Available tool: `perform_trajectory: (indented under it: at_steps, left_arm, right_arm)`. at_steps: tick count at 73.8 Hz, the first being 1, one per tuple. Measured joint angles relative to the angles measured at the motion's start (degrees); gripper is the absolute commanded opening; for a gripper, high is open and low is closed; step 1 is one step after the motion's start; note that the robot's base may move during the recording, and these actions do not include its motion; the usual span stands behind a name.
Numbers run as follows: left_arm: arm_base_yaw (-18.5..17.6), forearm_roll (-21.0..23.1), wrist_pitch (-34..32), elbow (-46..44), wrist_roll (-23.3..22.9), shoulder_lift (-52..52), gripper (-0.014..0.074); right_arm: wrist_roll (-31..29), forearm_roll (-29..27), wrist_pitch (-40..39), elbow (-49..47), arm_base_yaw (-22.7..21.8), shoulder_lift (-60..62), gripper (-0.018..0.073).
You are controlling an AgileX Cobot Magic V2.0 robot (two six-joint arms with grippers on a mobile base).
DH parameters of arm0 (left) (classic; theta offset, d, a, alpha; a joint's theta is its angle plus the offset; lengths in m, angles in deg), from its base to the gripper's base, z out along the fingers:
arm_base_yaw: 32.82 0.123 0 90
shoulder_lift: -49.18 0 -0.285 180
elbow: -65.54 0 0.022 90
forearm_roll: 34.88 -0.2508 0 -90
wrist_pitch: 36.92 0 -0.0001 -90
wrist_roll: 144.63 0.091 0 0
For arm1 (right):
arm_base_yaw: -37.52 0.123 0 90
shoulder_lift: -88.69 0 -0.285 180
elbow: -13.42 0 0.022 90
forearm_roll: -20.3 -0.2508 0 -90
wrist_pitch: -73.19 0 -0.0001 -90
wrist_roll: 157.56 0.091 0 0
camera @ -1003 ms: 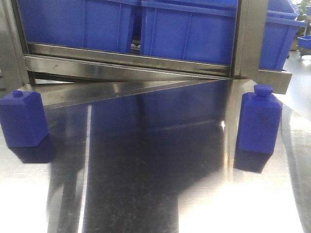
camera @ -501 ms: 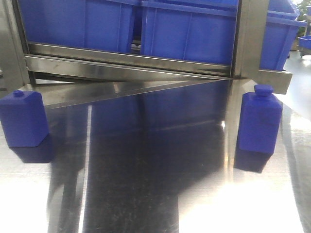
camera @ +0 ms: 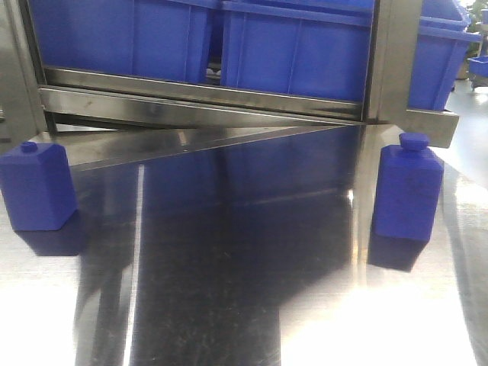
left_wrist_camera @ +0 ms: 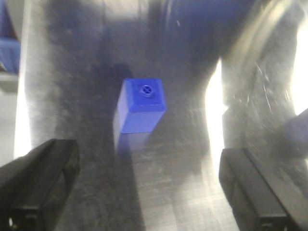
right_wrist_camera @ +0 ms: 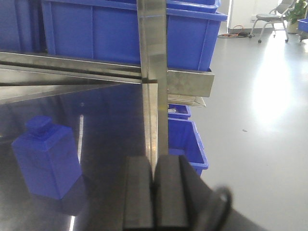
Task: Pick and sort blue part to right shelf
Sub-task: 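Move the left gripper above the blue bottle nearer the left arm, then close the left gripper on the blue bottle and lift it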
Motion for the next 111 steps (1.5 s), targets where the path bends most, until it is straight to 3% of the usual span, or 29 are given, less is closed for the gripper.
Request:
perform_trajectory:
  at_steps: [18, 31, 46, 52, 76, 92, 102, 111]
  left_arm:
    - [-0.7, 0.12, 6.47, -11.98, 0.35, -15.99, 0.0649]
    - [-5.86, -1.8, 6.99, -18.19, -0.63, -24.16, 0.0648]
    - [-13.64, -15.53, 8.01, -22.71, -13.81, -31.86, 0.0648]
    - [-15.12, -18.15, 8.01, -23.47, -17.1, -34.59, 0.0648]
    - [-15.98, -21.23, 6.79, -23.71, -23.61, -42.85, 0.0648]
    - [-15.98, -21.79, 5.07, -23.84, -24.45, -47.44, 0.0645]
    - [-15.98, -21.92, 4.72, -23.84, -24.45, -49.99, 0.0592]
    - [-15.98, -21.92, 4.72, -23.84, -24.45, -51.14, 0.0487]
  right_arm:
    - [0.0, 0.0, 0.0, 0.0, 0.0, 0.0, 0.0057]
    - [0.0, 0.0, 0.0, 0.0, 0.0, 0.0, 0.0057]
    - [0.0, 0.0, 0.0, 0.0, 0.0, 0.0, 0.0057]
    - [0.0, 0.0, 0.0, 0.0, 0.0, 0.0, 0.0057]
    - [0.0, 0.0, 0.0, 0.0, 0.0, 0.0, 0.0057]
    - [0.0, 0.0, 0.0, 0.0, 0.0, 0.0, 0.0057]
    - [0.0, 0.0, 0.0, 0.0, 0.0, 0.0, 0.0057]
    - [0.0, 0.0, 0.0, 0.0, 0.0, 0.0, 0.0057]
